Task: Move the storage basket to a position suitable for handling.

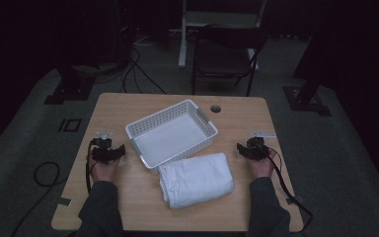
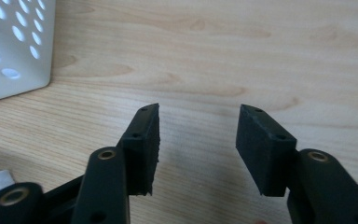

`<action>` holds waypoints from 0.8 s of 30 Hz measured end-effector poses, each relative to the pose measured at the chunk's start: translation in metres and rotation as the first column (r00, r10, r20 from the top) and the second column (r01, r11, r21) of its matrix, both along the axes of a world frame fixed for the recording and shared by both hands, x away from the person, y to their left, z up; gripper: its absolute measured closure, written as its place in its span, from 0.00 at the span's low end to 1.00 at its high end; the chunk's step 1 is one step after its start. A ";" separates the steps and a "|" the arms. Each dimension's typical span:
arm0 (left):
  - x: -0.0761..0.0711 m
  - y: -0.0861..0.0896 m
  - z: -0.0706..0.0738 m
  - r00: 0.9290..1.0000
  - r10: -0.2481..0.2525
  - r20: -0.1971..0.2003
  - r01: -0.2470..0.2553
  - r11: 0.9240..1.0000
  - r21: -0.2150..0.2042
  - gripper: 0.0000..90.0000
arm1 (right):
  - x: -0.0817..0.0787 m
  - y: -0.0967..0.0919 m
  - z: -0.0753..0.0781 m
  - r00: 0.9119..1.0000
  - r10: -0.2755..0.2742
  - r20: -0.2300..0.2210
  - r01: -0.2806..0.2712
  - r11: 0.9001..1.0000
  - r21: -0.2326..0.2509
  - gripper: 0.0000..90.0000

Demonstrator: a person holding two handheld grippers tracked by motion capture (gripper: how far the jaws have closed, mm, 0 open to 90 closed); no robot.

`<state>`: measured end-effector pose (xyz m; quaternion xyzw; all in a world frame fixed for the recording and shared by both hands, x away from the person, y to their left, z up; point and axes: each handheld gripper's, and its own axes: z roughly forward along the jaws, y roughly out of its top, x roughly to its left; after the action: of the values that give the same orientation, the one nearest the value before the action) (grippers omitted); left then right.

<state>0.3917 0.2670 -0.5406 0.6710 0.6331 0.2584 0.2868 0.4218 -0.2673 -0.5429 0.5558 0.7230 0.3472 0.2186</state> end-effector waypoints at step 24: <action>-0.027 -0.021 0.022 0.994 -0.069 0.089 0.070 0.997 -0.008 0.39 | -0.004 0.033 0.035 0.988 0.115 0.105 -0.111 0.993 -0.043 0.60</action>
<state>0.3645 0.2463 -0.5190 0.6789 0.5972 0.2745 0.3272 0.4179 -0.2341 -0.5082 0.4904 0.7468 0.3750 0.2474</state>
